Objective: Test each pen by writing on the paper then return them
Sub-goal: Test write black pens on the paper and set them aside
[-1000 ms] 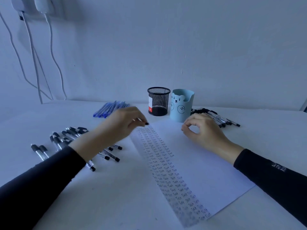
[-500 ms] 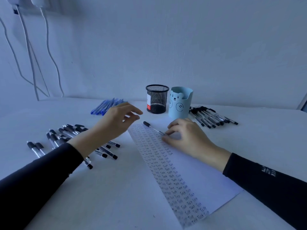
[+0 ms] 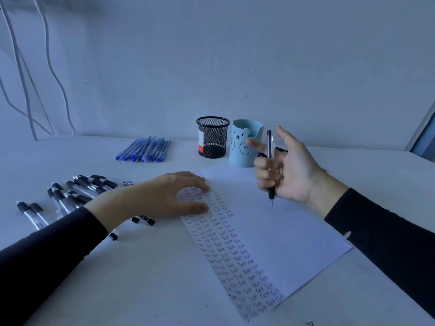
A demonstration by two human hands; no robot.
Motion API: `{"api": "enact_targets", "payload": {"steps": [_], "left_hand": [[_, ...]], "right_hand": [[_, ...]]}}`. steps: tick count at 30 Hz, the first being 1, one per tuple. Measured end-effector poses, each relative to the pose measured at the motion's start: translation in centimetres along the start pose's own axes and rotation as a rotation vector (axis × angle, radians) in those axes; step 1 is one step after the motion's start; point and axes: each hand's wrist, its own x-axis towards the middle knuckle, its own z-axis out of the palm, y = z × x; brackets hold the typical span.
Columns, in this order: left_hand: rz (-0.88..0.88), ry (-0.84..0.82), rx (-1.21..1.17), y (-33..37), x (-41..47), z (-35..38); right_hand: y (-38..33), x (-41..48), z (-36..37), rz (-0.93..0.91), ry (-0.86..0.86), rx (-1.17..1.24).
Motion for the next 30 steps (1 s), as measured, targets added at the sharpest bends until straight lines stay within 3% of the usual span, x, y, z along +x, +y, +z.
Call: {"api": "enact_targets", "payload": {"steps": [8,14,16,25,30], "left_hand": [[-0.027,-0.021,0.003,0.2,-0.1,-0.1],[-0.036,-0.048,-0.004,-0.2,-0.1,-0.3],[-0.044,-0.052,-0.005,-0.2,-0.1,-0.3],[-0.056,-0.068,-0.007,-0.5,0.1,-0.4],[-0.063,-0.057,-0.011,-0.6,0.1,-0.3]], "right_hand": [[-0.4,-0.6,0.4,0.02,0.077,0.079],[0.3,-0.4,1.5,-0.105,-0.068,-0.042],[0.7,-0.3,1.4,-0.068,-0.142,-0.007],[1.9,-0.3,0.8,0.097,-0.261,-0.386],[3.8,-0.6,1.7,-0.199,-0.115,-0.783]]}}
